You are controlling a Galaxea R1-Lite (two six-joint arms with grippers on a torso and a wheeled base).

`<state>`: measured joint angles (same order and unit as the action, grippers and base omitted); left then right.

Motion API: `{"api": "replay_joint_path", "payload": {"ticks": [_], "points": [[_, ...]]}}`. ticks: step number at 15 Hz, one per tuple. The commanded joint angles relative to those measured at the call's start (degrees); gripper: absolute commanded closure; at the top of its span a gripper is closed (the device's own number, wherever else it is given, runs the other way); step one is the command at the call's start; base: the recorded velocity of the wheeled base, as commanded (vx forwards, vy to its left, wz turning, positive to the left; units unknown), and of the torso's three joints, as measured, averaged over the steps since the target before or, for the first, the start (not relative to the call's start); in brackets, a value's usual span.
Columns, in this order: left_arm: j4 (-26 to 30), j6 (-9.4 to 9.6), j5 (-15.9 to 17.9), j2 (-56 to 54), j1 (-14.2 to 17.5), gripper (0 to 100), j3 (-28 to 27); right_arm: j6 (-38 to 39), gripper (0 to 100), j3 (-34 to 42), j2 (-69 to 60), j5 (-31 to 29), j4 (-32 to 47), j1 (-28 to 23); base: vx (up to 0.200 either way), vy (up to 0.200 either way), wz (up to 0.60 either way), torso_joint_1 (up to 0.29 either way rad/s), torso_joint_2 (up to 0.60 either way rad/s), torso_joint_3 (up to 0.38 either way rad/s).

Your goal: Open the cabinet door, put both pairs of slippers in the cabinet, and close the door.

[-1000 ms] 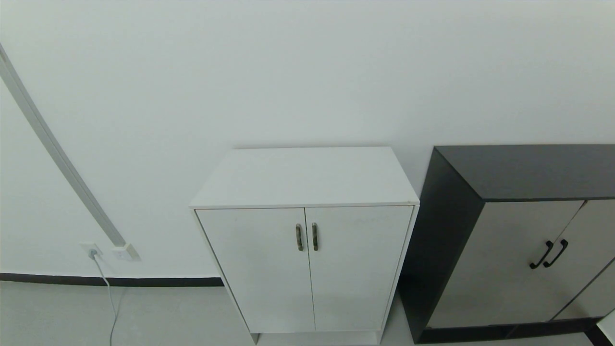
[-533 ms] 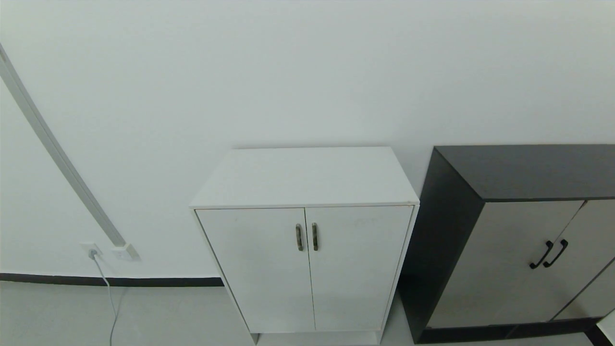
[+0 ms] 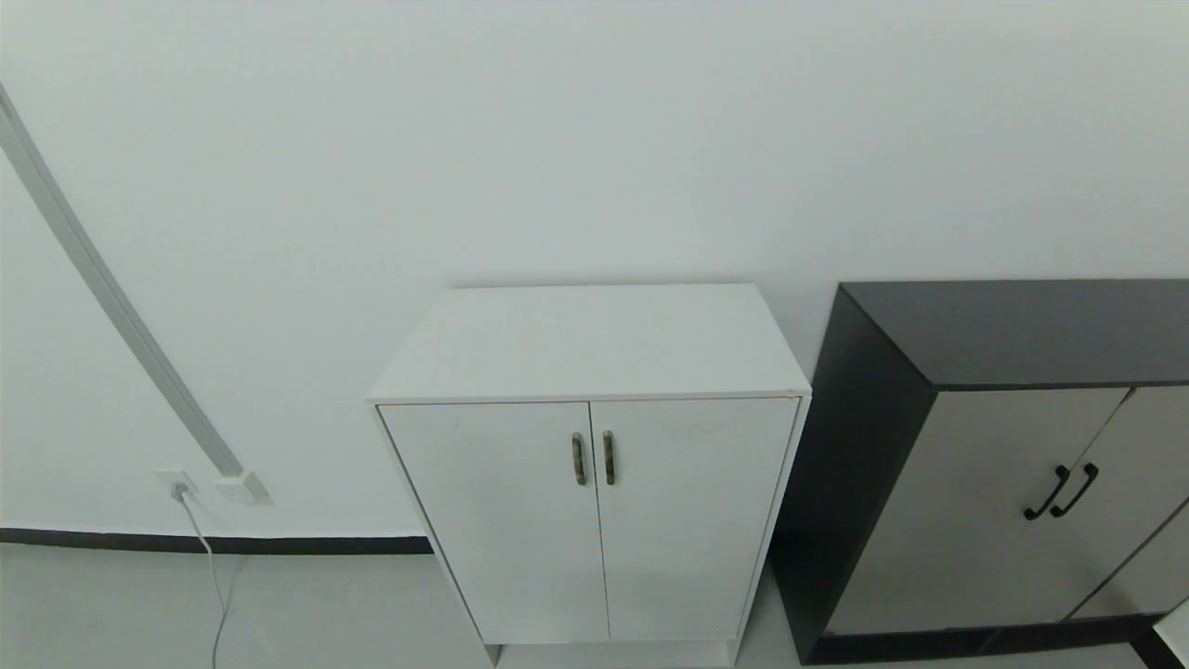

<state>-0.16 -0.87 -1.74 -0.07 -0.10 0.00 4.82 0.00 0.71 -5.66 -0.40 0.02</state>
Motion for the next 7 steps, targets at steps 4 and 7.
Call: {"api": "replay_joint_path", "payload": {"ticks": [4, 7], "points": [[-0.02, -0.01, -0.01, 0.07, 0.01, 100, 0.0, 0.19, 100, 0.0, -0.71, -0.23, -0.13, 0.06, 0.0, 0.0, 0.0, 0.0, 0.0, 0.0], [-0.02, -0.01, -0.01, 0.07, 0.01, 100, 0.0, 0.02, 100, 0.0, -0.71, -0.06, -0.04, 0.06, 0.0, 0.0, 0.0, 0.0, 0.0, 0.0]]}}
